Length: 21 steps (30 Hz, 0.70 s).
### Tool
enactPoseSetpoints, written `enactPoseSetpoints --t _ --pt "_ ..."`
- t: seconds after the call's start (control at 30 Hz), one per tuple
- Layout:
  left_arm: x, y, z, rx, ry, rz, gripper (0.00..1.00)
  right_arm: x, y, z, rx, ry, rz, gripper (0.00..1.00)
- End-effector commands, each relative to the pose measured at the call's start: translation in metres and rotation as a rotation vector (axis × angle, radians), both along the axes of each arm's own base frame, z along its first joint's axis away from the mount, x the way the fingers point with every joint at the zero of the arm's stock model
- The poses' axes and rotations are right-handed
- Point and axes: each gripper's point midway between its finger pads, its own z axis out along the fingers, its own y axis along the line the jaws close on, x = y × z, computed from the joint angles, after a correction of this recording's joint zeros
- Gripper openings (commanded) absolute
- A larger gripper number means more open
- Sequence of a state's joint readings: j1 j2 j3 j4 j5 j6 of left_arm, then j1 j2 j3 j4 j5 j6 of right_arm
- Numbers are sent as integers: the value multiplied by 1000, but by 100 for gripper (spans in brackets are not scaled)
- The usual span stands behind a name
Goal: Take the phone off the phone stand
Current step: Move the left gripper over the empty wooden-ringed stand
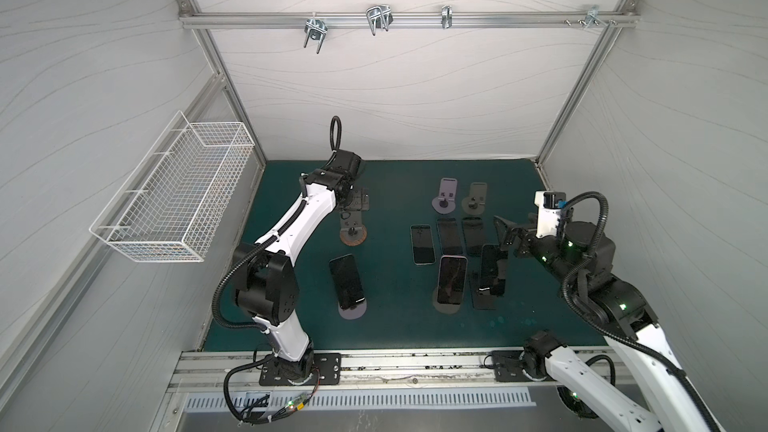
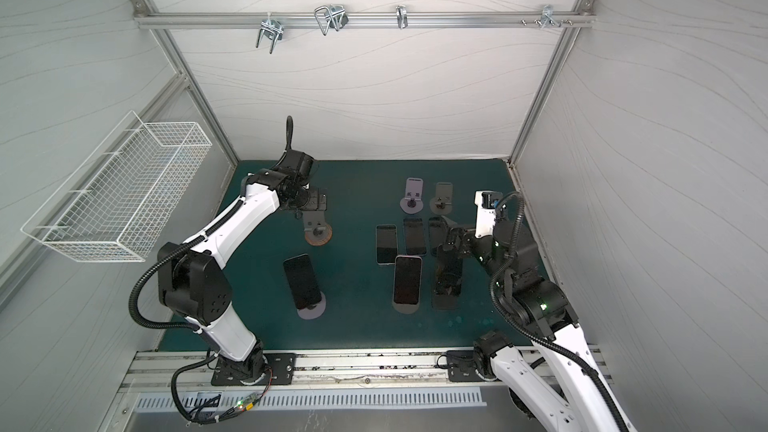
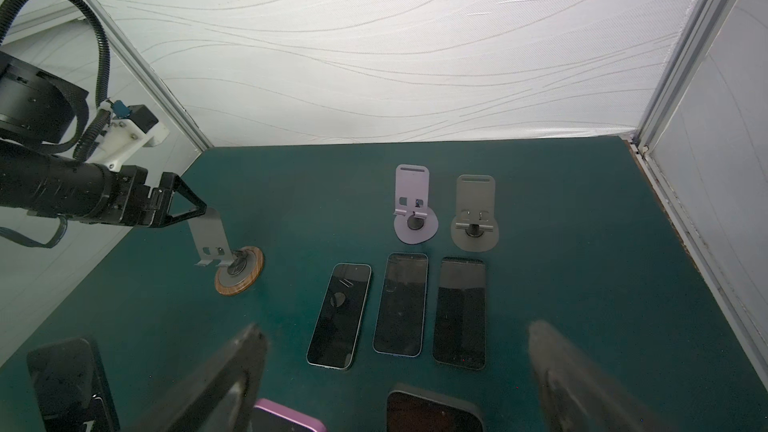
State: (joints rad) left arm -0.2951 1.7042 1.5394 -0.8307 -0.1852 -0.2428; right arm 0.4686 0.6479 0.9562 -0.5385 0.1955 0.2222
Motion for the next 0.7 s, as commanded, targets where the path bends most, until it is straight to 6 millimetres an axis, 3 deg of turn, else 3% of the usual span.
enactPoseSetpoints --t 0.0,0.23,0.33,0.53,0.67 --pt "13 -4 -6 -26 -10 -9 100 -1 -2 8 30 -18 -11 99" --pt "18 7 -33 14 52 58 99 -1 -2 9 35 -15 -12 99" --pt "20 5 -42 4 75 67 94 0 -1 7 41 -16 -9 99" --pt "20 4 -61 -13 118 88 69 0 -2 6 44 -10 -17 99" --pt "19 4 -69 -13 135 88 67 0 -3 5 38 -8 -21 99"
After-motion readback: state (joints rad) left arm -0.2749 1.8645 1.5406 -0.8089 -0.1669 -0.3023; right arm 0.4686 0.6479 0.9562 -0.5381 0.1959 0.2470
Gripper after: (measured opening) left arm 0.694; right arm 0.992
